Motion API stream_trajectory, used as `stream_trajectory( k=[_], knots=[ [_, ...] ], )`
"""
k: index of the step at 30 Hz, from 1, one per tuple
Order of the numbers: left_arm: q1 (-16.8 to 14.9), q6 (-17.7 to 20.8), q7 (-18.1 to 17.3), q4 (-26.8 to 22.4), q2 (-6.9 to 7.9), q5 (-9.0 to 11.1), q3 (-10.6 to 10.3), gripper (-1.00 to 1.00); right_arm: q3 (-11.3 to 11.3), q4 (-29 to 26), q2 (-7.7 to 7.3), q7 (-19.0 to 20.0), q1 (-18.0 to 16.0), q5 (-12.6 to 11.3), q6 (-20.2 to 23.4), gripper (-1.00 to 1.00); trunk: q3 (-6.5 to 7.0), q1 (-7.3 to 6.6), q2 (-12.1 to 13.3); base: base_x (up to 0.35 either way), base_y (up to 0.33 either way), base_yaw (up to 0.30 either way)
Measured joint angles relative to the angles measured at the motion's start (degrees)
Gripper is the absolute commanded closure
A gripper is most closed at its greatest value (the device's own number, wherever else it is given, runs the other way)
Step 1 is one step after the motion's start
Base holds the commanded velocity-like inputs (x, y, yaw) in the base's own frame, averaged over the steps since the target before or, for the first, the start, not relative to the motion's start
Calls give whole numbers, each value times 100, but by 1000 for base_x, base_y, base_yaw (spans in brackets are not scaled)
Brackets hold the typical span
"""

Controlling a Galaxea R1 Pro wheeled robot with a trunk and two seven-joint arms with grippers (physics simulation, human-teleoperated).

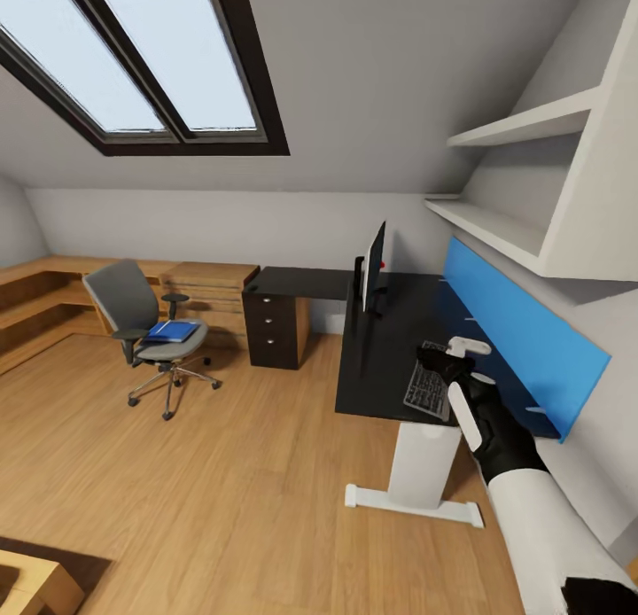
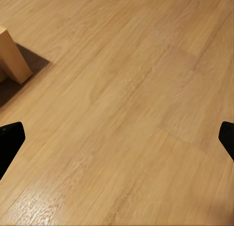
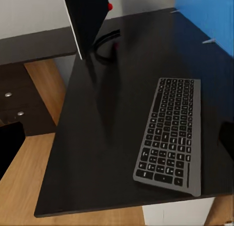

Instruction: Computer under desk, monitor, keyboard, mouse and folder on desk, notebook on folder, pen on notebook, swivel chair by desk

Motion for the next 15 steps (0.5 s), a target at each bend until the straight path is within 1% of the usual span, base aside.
stream_trajectory(
  k=[3, 7, 8, 13, 15],
  knots=[
    [0, 0, 0, 0, -8, 0, 3, -100, -4, 297, 16, -107, -24, 94, -361, -100, 0, 0, 0, 302, 0, 0],
    [0, 0, 0, 0, -14, 0, 5, -100, -3, 961, 30, -187, -37, 138, -715, -100, -1, 0, 0, 320, 0, 0],
    [0, 0, 0, 0, -16, 1, 6, -100, -2, 1210, 33, -207, -40, 145, -885, -100, -1, 0, 0, 327, 0, 0],
    [-1, 0, 0, 0, -15, 1, 7, -100, 3, 1568, 36, -237, -46, 181, -1247, -100, 0, -1, 0, 331, 0, 0],
    [-1, 0, 0, 0, -13, 1, 7, -100, 1, 1611, 26, -240, -47, 175, -1295, -100, 0, -1, 0, 333, 0, 0]
  ],
)
